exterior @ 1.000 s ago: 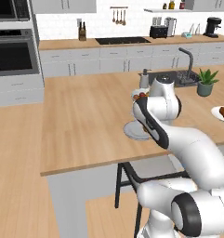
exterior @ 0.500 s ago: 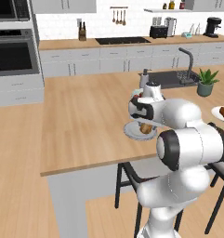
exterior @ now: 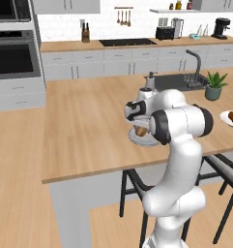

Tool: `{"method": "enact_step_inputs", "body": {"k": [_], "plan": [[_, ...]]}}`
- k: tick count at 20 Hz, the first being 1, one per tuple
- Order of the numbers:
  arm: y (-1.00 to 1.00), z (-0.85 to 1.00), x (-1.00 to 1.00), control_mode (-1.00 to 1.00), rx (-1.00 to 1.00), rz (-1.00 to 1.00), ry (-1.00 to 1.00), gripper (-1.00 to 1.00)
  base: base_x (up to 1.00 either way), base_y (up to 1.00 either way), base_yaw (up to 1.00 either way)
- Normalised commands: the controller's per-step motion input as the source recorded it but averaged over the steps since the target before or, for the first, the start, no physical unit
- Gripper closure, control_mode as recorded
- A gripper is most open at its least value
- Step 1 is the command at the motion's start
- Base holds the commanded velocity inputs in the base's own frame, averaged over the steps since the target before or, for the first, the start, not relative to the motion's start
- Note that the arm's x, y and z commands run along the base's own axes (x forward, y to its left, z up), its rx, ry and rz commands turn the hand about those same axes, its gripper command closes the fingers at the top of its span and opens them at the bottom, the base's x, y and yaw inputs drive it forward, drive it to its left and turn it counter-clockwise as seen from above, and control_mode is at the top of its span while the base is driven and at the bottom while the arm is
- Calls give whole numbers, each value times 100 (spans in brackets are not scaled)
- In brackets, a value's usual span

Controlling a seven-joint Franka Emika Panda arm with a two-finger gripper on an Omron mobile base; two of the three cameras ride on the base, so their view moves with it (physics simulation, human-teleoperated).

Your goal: Place one bun and one sausage from the bowl on each plate.

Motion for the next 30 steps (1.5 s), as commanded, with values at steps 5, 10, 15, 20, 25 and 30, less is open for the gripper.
{"method": "enact_step_inputs", "body": {"k": [5,10,15,20,25,30], "plan": [[0,-55,49,-100,1,0,7,100,0,0,0],[0,-48,33,-100,2,0,9,-100,0,0,0],[-1,-3,-7,-100,1,0,-1,-100,0,0,0],[0,36,-39,-100,0,0,-2,-100,0,0,0],[-2,84,-83,-100,0,0,-15,-100,0,0,0],[0,82,-100,-100,0,9,-22,-100,0,0,0]]}}
